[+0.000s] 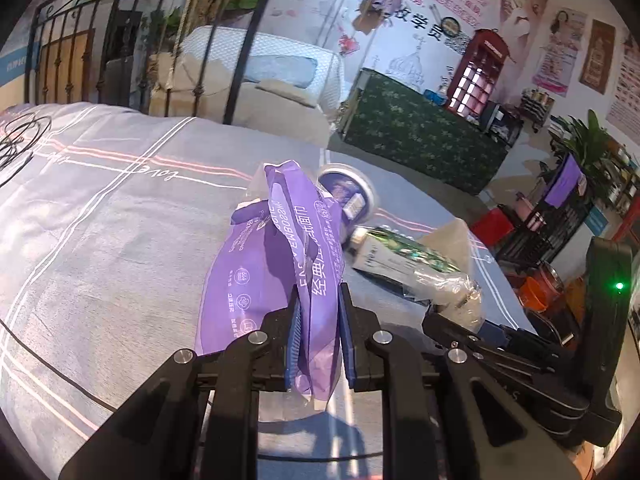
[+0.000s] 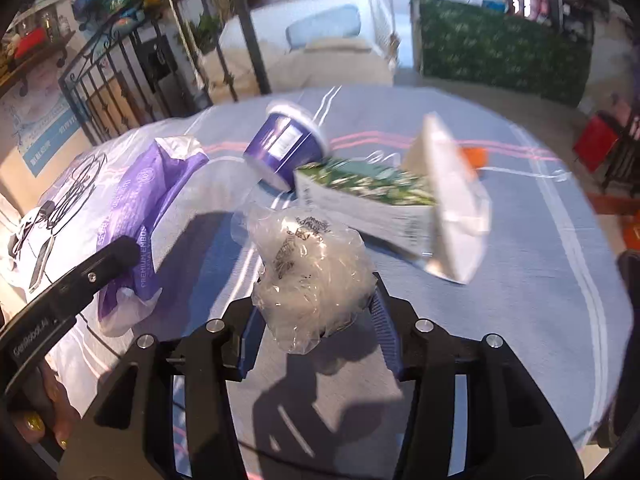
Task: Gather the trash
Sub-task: 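Grasp the clear plastic bag with the right gripper while the left gripper holds the purple bag, then carry the clear plastic bag over the bin and open the right gripper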
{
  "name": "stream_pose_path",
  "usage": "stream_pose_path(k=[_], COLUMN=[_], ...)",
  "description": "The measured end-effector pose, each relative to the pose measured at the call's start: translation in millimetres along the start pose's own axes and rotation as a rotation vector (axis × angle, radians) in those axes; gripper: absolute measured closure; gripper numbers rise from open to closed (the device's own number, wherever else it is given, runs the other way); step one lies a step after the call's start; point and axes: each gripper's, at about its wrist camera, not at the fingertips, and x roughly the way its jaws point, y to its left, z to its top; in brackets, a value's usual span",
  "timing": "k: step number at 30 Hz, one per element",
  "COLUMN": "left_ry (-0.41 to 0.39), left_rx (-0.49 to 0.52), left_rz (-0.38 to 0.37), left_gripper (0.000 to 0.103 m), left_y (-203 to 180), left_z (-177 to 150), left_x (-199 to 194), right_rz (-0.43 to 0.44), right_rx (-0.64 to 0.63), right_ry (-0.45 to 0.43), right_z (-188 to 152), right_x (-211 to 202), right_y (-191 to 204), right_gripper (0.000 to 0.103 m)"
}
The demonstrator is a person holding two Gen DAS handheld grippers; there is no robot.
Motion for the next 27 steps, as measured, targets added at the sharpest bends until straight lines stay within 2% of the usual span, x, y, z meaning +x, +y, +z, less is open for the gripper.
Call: stream_pose_path(k=[3, 8, 19, 27], left_ry=[0.010, 0.034, 0.117, 0.170], left_rx=[0.044, 0.116, 0.293, 0.374], left_rz=[-0.041, -0.116, -0.349, -0.460], left_gripper=[0.085, 0.085, 0.085, 0.085], left_y=[-21.4, -59.8, -171.8, -237.8], left_z=[-7.0, -16.5, -39.4, -64.5], left_x=[0.0, 4.3, 34.6, 52.9], right_rz=[-0.005, -0.098, -0.320, -0.475], right_rx=[0.031, 0.078, 0.323, 0.454], right_ry=[-0.024, -0.076, -0.128, -0.121], right_z=[-8.5, -24.3, -79.4, -103.6], right_x=[-17.9, -49.5, -110.4, -135.3], right_y=[-17.3, -56.1, -176.2, -265.0], right_gripper=[0.054, 0.054, 0.054, 0.054])
